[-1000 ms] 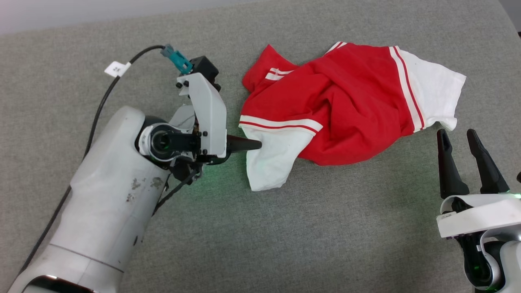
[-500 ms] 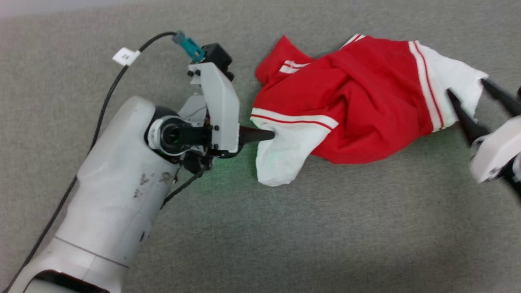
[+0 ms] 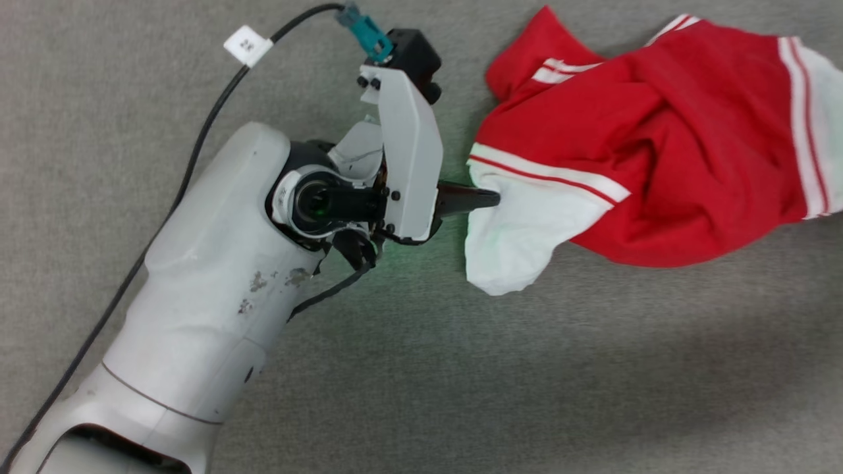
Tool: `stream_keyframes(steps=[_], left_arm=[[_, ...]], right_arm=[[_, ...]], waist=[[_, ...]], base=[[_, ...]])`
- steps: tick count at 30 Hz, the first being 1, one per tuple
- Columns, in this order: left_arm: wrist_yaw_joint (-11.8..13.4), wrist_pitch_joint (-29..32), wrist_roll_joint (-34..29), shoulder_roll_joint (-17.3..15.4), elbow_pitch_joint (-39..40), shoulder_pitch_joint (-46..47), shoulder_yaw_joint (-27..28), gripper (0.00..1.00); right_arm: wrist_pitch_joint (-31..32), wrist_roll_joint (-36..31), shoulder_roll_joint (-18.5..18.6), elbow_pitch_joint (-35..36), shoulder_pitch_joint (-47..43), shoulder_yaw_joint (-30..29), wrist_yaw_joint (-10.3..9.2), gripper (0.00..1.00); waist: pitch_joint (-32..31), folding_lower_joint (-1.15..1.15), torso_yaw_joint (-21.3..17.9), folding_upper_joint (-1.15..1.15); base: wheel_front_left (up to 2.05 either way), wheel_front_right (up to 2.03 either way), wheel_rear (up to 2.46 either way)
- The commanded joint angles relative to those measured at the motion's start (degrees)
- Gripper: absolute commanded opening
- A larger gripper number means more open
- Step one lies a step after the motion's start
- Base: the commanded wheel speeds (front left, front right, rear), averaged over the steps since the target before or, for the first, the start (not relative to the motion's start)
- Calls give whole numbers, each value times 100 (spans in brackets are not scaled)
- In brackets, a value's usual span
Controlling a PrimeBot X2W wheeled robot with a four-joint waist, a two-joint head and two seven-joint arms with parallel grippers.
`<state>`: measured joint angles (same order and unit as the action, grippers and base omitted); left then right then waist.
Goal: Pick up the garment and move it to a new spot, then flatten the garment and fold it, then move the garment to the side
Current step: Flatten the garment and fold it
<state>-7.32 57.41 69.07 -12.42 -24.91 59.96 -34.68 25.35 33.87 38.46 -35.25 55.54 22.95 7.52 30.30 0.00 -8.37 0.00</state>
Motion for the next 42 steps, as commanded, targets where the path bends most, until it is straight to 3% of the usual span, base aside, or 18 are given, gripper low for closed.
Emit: stream_keyframes(steps=[1,12,13,14,15,22,32,37,42], left_arm=[[-24,-9,39,-3,34,50,-11,0],[-20,34,189,-85,498,68,-223,0],[-20,32,203,-88,513,74,-233,0],[-21,19,205,-93,533,87,-239,0],[-21,6,210,-97,545,101,-247,0],[-21,-283,242,-85,515,114,-249,0],[-21,-1312,302,-224,399,54,-65,0],[-21,-1979,51,-473,157,286,144,0],[69,-2793,-532,-663,-491,825,320,0]], right_arm=[[34,25,18,-61,108,69,-6,100],[322,720,14,-731,480,1379,12,100],[383,783,7,-734,458,1495,14,61],[421,876,18,-743,450,1606,14,5],[425,960,50,-754,467,1687,15,0],[90,1280,243,-855,681,2015,6,0],[-840,1824,246,-689,1100,1855,-2,0],[-1426,1819,74,-780,1420,1639,-2,0],[-2125,1606,-287,-1327,1950,1275,-2,0]], waist=[[241,0,224,0],[378,0,356,0],[374,0,355,0],[372,0,351,0],[371,0,347,0],[180,0,327,0],[-545,0,537,0],[-711,0,677,0],[-734,0,802,0]], base=[[0,0,0],[0,0,0],[0,0,0],[0,0,0],[0,0,0],[0,0,0],[0,0,0],[0,0,0],[0,0,0]])
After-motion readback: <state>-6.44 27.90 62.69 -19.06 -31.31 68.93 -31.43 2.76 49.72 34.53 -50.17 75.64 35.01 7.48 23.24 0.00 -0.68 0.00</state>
